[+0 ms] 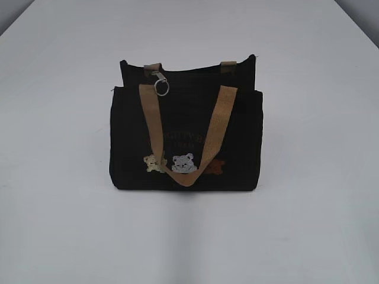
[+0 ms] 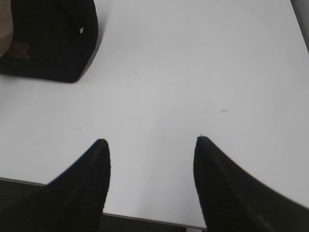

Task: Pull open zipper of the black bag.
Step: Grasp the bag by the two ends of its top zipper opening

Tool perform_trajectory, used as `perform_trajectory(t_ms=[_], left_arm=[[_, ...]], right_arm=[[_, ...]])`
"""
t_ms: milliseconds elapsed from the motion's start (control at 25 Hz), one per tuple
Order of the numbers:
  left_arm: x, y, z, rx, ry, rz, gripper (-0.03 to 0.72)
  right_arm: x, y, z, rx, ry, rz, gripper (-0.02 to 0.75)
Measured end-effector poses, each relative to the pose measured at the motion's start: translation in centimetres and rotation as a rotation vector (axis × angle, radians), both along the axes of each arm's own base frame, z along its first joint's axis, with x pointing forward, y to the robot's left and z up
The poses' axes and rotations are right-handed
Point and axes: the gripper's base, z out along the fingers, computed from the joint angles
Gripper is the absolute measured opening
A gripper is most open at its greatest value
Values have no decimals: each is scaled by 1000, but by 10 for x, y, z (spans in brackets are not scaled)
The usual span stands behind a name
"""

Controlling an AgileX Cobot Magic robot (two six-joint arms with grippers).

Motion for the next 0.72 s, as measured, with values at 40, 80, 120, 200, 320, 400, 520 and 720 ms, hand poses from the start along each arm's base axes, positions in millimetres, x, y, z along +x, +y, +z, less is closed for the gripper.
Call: perform_trajectory(t_ms=[40,80,120,200,320,400,520,720], left_arm=[[2,-1,0,-1,10,-12,237],[6,-3,1,11,33,-36,237],[12,-7,2,24,69,-75,237],[30,-14,3,35,164,-155,239],[75,-28,13,26,154,-272,244],[115,-36,18,23,53,-324,249],[177,-43,5,36,18,-336,263],[246,-81,-37,135,109,-524,288]], right_arm=[[0,0,0,0,0,0,434],[0,0,0,0,0,0,434],[0,0,0,0,0,0,434],[0,0,0,0,0,0,434],[0,0,0,1,0,1,434],[0,0,0,1,0,1,434],[0,0,0,1,0,1,434],[0,0,0,2,0,1,434]])
